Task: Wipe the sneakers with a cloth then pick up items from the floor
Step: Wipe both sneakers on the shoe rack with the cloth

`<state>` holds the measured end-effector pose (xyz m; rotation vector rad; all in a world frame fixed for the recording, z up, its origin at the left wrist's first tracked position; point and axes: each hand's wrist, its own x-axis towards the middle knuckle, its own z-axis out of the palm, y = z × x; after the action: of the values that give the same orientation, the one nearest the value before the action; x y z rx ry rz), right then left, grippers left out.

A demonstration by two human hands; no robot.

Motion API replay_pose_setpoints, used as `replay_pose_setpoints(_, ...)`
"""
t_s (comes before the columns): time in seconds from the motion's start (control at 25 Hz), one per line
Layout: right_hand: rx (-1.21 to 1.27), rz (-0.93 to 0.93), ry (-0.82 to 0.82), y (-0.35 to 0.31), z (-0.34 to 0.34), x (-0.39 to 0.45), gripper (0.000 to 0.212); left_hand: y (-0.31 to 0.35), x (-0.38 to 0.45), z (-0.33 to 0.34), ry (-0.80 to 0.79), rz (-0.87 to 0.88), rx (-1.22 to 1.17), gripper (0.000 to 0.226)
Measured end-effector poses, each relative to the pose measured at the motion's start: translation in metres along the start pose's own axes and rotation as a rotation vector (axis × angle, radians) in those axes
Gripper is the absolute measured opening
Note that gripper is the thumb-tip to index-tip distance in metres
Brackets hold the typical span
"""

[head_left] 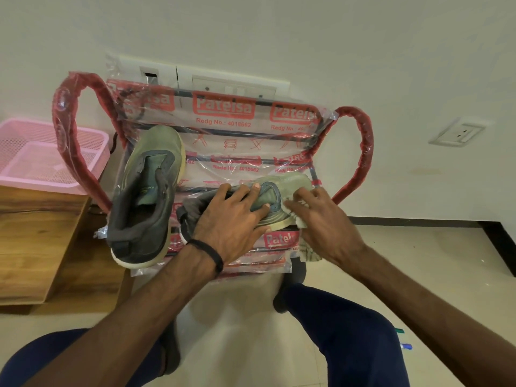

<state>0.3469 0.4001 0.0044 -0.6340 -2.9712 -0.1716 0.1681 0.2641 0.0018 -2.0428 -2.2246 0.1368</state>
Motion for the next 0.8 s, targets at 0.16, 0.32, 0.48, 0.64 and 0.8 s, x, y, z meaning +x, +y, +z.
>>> replay_pose_setpoints(0.16, 0.077, 0.24, 0.078, 0.005, -0.003, 0.011, 0.056, 0.002, 0.002, -0.002, 0.001, 0.001, 0.0, 0.055)
replay_pose_setpoints(0.32, 0.076, 0.036, -0.007, -0.01, 0.002, 0.001, 0.06, 0.0, -0.001, -0.002, -0.011, -0.009, 0.001, 0.056)
replay_pose_setpoints(0.48, 0.097, 0.15, 0.015, -0.01, 0.004, 0.002, 0.06, 0.003, 0.002, -0.002, -0.009, -0.007, 0.0, 0.055)
replay_pose_setpoints(0.64, 0.127, 0.024, 0.026, -0.016, 0.005, -0.009, 0.066, -0.001, -0.001, 0.001, -0.001, -0.012, 0.0, 0.056)
replay_pose_setpoints(0.8, 0.18, 0.183, 0.068, 0.001, 0.0, 0.001, 0.058, 0.002, 0.002, 0.002, 0.0, -0.009, 0.001, 0.055)
